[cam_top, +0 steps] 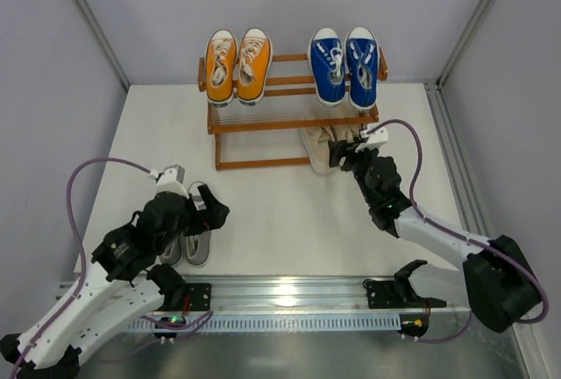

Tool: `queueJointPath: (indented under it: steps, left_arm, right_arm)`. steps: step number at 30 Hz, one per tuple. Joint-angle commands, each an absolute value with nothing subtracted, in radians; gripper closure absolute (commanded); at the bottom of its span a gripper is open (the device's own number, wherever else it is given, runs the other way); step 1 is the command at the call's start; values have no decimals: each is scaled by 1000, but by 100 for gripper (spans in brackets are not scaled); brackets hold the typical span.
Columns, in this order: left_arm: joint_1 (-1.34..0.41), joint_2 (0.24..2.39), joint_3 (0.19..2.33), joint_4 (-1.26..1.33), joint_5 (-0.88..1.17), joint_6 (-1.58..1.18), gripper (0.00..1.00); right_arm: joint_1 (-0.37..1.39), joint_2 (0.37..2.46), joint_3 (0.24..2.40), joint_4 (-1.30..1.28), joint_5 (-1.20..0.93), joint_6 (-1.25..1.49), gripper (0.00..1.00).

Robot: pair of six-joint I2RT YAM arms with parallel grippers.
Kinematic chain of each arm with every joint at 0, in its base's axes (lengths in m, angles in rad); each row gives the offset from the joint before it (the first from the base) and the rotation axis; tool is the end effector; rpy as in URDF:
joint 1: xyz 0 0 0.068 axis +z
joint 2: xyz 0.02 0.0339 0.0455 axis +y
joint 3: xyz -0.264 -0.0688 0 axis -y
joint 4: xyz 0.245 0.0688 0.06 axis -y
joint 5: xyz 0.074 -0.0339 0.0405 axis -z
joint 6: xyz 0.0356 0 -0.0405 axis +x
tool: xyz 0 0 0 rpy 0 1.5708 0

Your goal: Place and organize the shoes onto the shoe shelf

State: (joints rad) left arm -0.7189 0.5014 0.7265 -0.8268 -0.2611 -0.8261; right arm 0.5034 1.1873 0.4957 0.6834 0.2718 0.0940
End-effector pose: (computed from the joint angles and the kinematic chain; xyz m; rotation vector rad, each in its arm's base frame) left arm 0.0838 -0.0611 0.2922 -0.2707 2.1967 -0.6036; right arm 0.2293 0.1154 0.2474 -0.1106 1.5805 0.2531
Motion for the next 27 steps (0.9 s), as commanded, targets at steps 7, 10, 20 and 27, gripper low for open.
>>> queueJointPath:
  steps: [7,10,20,27]
  left_arm:
    - [-721,848,917,-1122,-454,-845,0]
    - [-710,934,1020,-1195,-534,-832,0]
    - [-254,1139,1120,-1241,-338,-516,0]
    - [-167,1315,1062,-1190,-138,-427,0]
  right_arm:
    - [779,853,370,392,394,190,25]
    - [847,786,348,324,396,254,25]
    - [997,742,338,282,331,331,22]
    - [1005,677,304,275,285,334,21]
